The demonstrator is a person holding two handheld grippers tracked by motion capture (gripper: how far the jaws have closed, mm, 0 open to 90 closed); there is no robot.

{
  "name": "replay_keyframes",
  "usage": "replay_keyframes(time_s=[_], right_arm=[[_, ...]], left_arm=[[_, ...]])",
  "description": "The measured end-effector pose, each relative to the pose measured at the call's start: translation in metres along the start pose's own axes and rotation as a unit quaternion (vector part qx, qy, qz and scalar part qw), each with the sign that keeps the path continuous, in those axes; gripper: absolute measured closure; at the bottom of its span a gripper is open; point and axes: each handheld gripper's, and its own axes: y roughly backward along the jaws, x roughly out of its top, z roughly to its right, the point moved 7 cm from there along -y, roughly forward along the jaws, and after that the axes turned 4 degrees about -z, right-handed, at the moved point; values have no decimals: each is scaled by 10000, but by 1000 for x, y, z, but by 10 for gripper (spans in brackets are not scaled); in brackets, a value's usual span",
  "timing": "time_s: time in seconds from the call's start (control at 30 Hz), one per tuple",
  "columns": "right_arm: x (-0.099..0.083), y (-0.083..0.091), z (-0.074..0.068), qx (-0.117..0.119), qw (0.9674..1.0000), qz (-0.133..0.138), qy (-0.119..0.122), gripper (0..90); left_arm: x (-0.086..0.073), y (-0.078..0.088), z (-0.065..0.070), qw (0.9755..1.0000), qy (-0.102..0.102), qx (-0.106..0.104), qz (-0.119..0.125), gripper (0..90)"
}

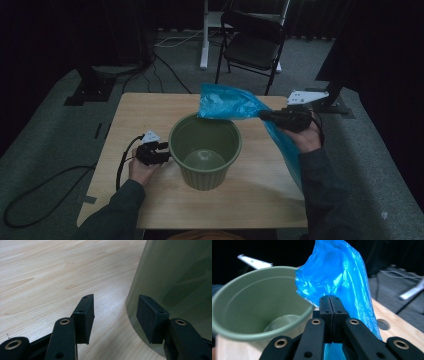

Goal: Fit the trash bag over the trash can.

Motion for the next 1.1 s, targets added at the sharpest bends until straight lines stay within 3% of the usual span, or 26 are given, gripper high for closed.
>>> replay_keyframes(time_s=[0.07, 0.27, 0.43, 0.47, 0.5, 0.53, 0.67, 0.7, 0.73, 1.0, 1.1], right_arm=[[-3, 0, -6, 180, 9997, -129, 125, 898], [-8, -4, -13, 436, 9982, -309, 273, 898], [-14, -15, -28, 831, 9929, -686, 504, 897], [-16, -20, -34, 939, 9901, -844, 613, 896], [-16, -20, -34, 939, 9901, -844, 613, 896], [-16, -27, -39, 1025, 9868, -1005, 746, 896], [-16, -35, -45, 1067, 9834, -1187, 869, 896], [-15, -38, -48, 1094, 9815, -1255, 946, 896], [-13, -47, -54, 1163, 9776, -1376, 1087, 896], [0, -77, -69, 1468, 9701, -1458, 1268, 893], [1, -81, -70, 1496, 9698, -1456, 1263, 893]], left_arm=[[0, 0, 0, 10000, -8, 7, 0, 484], [0, 0, 0, 10000, -18, 6, 6, 484], [1, 1, 0, 10000, -19, 8, 26, 484], [1, 2, 1, 10000, 12, -3, 64, 484], [1, 2, 1, 10000, 12, -3, 64, 484], [2, 3, 1, 10000, 11, -8, 89, 484], [4, 5, 1, 9999, -7, -4, 121, 484], [6, 9, 0, 9998, -30, 54, 169, 484], [8, 11, -1, 9998, -15, 63, 208, 484], [20, 30, 1, 9986, -167, 119, 487, 485], [23, 34, 2, 9983, -211, 124, 536, 487]])
